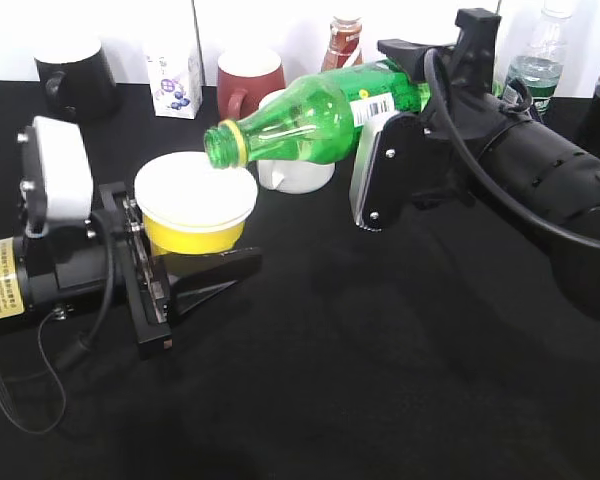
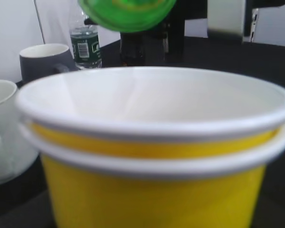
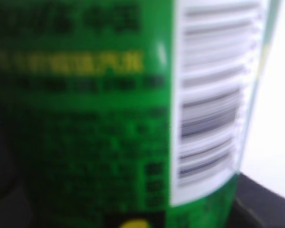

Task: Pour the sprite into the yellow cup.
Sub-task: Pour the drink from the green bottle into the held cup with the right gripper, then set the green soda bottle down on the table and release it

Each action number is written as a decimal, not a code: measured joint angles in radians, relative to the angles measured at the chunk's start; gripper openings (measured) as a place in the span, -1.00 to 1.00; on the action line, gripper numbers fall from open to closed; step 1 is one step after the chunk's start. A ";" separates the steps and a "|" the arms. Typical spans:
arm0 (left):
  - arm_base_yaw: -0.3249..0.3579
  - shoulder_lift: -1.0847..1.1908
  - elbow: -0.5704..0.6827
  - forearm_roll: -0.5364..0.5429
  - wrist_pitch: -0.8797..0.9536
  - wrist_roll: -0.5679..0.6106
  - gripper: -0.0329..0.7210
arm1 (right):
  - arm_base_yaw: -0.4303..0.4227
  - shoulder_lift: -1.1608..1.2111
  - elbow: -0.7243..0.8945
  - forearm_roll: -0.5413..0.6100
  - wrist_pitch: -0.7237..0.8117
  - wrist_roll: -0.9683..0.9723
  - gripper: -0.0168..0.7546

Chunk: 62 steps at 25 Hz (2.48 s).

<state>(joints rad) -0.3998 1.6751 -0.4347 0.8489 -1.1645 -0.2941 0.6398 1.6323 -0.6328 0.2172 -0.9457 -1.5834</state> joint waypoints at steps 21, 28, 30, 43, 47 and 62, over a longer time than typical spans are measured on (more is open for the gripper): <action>0.000 0.000 0.000 -0.006 -0.013 0.000 0.27 | 0.000 0.000 0.000 -0.001 -0.029 0.095 0.18; 0.000 0.000 0.000 -0.044 -0.027 0.000 0.27 | 0.000 0.000 -0.001 0.038 0.008 0.949 0.18; 0.000 0.000 0.000 -0.119 -0.033 0.000 0.27 | 0.000 0.000 -0.001 0.065 0.050 1.195 0.18; 0.224 0.252 -0.203 -0.660 -0.038 0.285 0.27 | 0.000 0.000 -0.001 0.069 0.067 1.264 0.18; 0.260 0.436 -0.407 -0.607 -0.038 0.269 0.27 | 0.000 0.000 -0.001 0.072 0.067 1.266 0.18; 0.300 0.643 -0.639 -0.610 -0.033 0.240 0.34 | 0.000 0.000 -0.001 0.083 0.067 1.266 0.18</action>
<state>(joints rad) -0.0995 2.3182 -1.0738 0.2390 -1.1975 -0.0546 0.6398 1.6323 -0.6339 0.3006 -0.8787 -0.3177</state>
